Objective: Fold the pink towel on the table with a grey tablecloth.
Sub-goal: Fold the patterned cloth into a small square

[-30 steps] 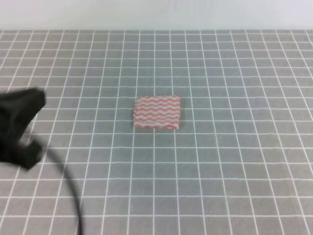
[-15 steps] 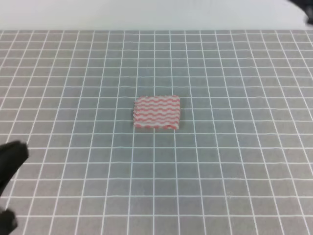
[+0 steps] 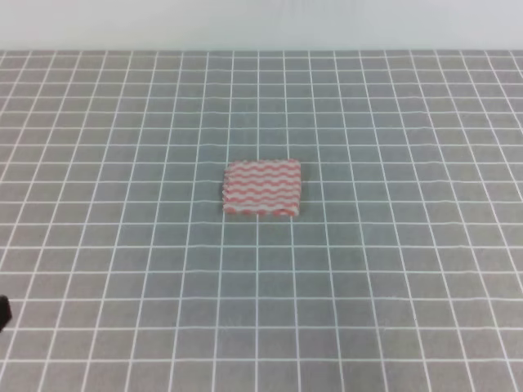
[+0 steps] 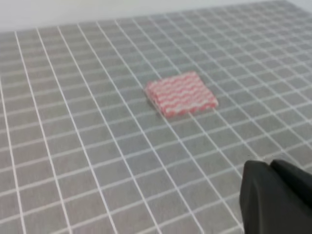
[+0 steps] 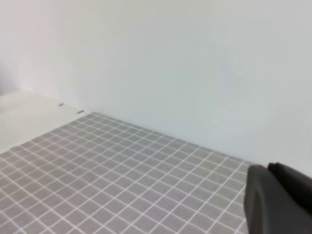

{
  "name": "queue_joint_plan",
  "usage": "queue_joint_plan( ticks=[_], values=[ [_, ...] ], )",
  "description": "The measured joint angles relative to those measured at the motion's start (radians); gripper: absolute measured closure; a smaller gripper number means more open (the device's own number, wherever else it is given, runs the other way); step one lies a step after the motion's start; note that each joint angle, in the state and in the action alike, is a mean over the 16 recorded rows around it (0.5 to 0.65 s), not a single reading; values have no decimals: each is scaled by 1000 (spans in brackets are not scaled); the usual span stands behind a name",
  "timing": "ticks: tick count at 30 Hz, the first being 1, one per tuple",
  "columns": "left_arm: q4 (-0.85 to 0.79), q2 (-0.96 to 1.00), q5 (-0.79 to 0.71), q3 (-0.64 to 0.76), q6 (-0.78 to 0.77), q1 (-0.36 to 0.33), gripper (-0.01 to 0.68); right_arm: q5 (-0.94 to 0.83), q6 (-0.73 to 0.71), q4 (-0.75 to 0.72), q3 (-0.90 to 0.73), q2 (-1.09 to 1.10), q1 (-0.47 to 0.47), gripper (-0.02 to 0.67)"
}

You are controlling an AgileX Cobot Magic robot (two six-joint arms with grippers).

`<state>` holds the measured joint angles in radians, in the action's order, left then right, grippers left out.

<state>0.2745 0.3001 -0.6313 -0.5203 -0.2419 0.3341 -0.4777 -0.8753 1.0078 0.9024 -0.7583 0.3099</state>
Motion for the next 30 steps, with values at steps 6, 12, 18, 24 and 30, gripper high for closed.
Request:
queue_joint_plan(
  ticks=[6,12,18,24,30],
  values=[
    [1,-7,-33,22,0,0,673,16,-43,82,-41,31,-1,666],
    [1,-6,-62,28,-1,0,673,27,-47,158,-48,12,-1,666],
    [0,-8,-73,28,-2,0,673,21,-63,219,-49,-15,-1,666],
    [0,-9,-75,28,-2,0,673,12,-110,239,-49,-16,-1,666],
    [0,-8,-74,28,-3,0,673,5,-159,226,-56,-3,-1,666]
  ],
)
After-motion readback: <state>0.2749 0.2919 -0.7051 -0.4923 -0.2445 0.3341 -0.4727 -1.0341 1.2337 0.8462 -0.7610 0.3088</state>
